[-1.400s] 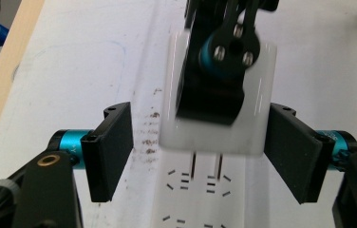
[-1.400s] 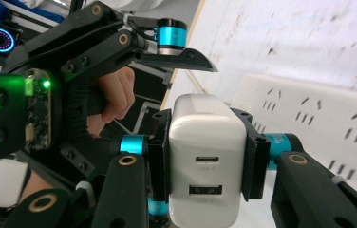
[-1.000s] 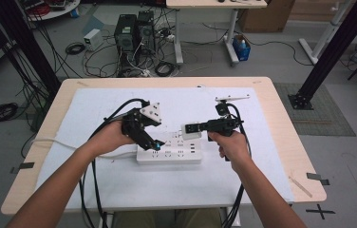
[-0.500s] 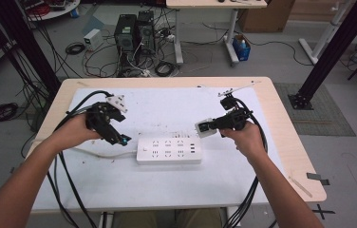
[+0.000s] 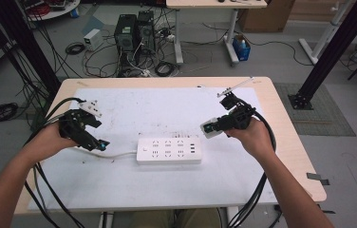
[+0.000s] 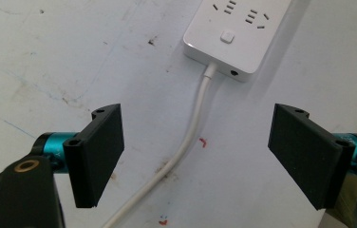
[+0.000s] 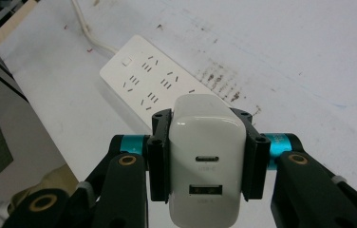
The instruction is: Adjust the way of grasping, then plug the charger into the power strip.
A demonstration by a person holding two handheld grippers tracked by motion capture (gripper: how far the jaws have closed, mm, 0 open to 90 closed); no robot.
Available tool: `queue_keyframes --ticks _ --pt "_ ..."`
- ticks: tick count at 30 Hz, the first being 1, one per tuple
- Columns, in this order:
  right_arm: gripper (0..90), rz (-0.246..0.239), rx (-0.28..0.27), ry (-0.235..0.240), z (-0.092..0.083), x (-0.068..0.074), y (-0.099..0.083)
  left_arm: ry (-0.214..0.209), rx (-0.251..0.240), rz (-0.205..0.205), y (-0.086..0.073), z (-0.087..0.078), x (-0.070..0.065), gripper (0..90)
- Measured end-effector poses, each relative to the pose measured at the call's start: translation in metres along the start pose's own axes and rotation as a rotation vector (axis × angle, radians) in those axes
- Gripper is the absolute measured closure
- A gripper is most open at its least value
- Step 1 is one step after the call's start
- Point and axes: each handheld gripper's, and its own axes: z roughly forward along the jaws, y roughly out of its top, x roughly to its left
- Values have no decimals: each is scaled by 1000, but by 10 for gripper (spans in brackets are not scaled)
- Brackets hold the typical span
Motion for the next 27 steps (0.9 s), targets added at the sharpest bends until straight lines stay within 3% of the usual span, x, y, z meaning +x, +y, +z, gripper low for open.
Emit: queue_keyframes --ticks 4,8,11,16,22,27 --pt "623 -12 -2 3 -1 0 -3 -2 20 18 1 0 -1 195" --pt "622 -58 7 6 -1 1 -3 -11 35 30 3 0 0 195" --pt "622 -123 22 7 3 3 -2 -14 51 31 5 1 3 195" --pt "622 -185 95 -27 9 9 3 -12 69 21 3 1 6 195" --pt "622 -330 188 -62 22 17 15 -10 93 40 2 3 7 195" --pt "622 -389 231 -72 30 21 25 -18 96 54 4 3 7 195"
